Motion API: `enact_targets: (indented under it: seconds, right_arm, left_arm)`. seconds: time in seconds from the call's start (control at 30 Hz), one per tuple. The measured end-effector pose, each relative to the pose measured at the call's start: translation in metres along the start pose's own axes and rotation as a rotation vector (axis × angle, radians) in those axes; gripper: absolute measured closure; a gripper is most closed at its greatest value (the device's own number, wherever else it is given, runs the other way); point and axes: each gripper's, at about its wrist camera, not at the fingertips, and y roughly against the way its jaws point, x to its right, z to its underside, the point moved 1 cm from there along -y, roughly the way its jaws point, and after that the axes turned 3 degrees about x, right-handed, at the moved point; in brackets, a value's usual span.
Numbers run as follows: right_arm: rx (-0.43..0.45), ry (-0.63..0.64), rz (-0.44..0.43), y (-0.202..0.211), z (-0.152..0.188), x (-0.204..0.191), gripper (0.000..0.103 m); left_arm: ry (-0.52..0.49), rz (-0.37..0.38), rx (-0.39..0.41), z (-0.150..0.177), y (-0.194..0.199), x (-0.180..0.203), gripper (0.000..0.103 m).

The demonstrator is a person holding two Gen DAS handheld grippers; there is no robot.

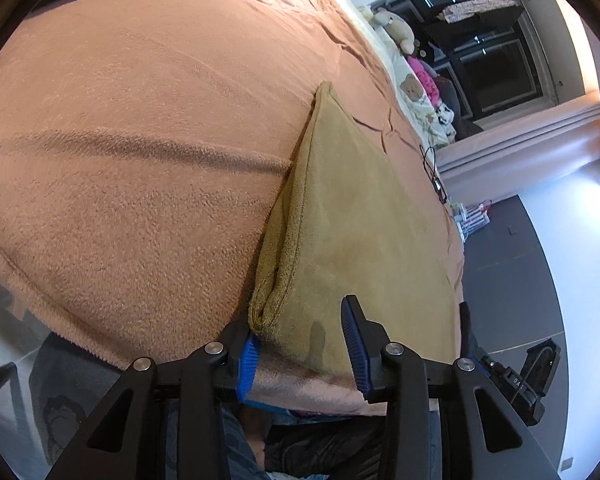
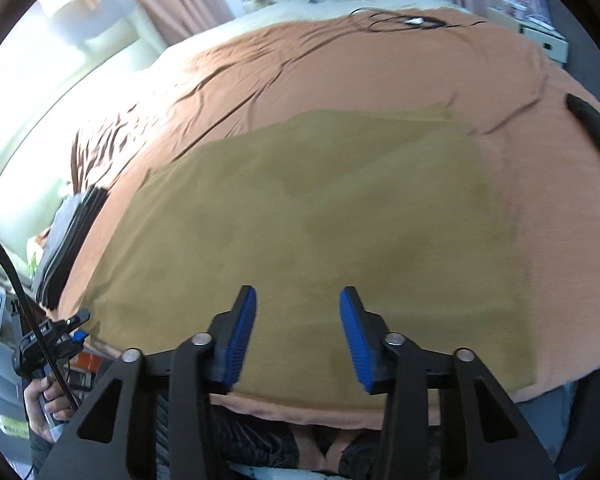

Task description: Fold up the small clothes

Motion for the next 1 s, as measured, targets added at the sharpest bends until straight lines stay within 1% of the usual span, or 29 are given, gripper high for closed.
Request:
enact_targets:
  seconds: [0.03, 0.1, 0.17, 0.2, 0.27, 0.4, 0.53, 0.73, 0.8, 0.87, 0.9, 1.0]
  right_arm:
    - [-0.007, 0.010, -0.002, -0.005, -0.002, -0.001, 0.067]
    - [-0.028, 0.030, -0.009, -0.014, -0.002, -0.008, 0.073]
    - [-0.049, 0.051, -0.016, -0.026, -0.002, -0.018, 0.077]
    - [-0.058, 0.061, -0.018, -0.029, -0.003, -0.021, 0.080]
    - [-0.079, 0.088, -0.017, -0.041, -0.004, -0.029, 0.081]
    - [-0.121, 0.124, -0.009, -0.064, -0.007, -0.042, 0.083]
    - [-0.150, 0.142, 0.014, -0.087, -0.014, -0.047, 0.083]
    - [-0.165, 0.146, 0.045, -0.114, -0.031, -0.053, 0.084]
    - [-0.164, 0.144, 0.052, -0.123, -0.036, -0.054, 0.087]
    - [-0.162, 0.145, 0.058, -0.132, -0.043, -0.058, 0.088]
    - [-0.160, 0.148, 0.064, -0.137, -0.047, -0.059, 0.091]
    - [-0.159, 0.143, 0.076, -0.149, -0.058, -0.061, 0.095]
  left_arm:
    - [0.000, -0.002, 0.003, 0.001, 0.000, 0.000, 0.066]
    - [-0.002, -0.018, 0.009, 0.003, 0.000, 0.000, 0.074]
    - [0.005, -0.047, 0.016, 0.005, -0.001, -0.003, 0.086]
    - [0.012, -0.047, 0.019, 0.005, -0.001, -0.006, 0.087]
    - [0.020, -0.043, 0.029, 0.005, -0.001, -0.008, 0.090]
    - [0.027, -0.048, 0.047, 0.008, 0.001, -0.011, 0.093]
    - [0.046, -0.044, 0.058, 0.009, 0.004, -0.015, 0.095]
    - [0.084, -0.044, 0.072, 0.012, 0.009, -0.018, 0.097]
    - [0.100, -0.045, 0.078, 0.013, 0.011, -0.019, 0.097]
    - [0.117, -0.047, 0.081, 0.013, 0.012, -0.020, 0.097]
    - [0.126, -0.046, 0.081, 0.014, 0.012, -0.020, 0.097]
    - [0.131, -0.055, 0.080, 0.016, 0.013, -0.020, 0.097]
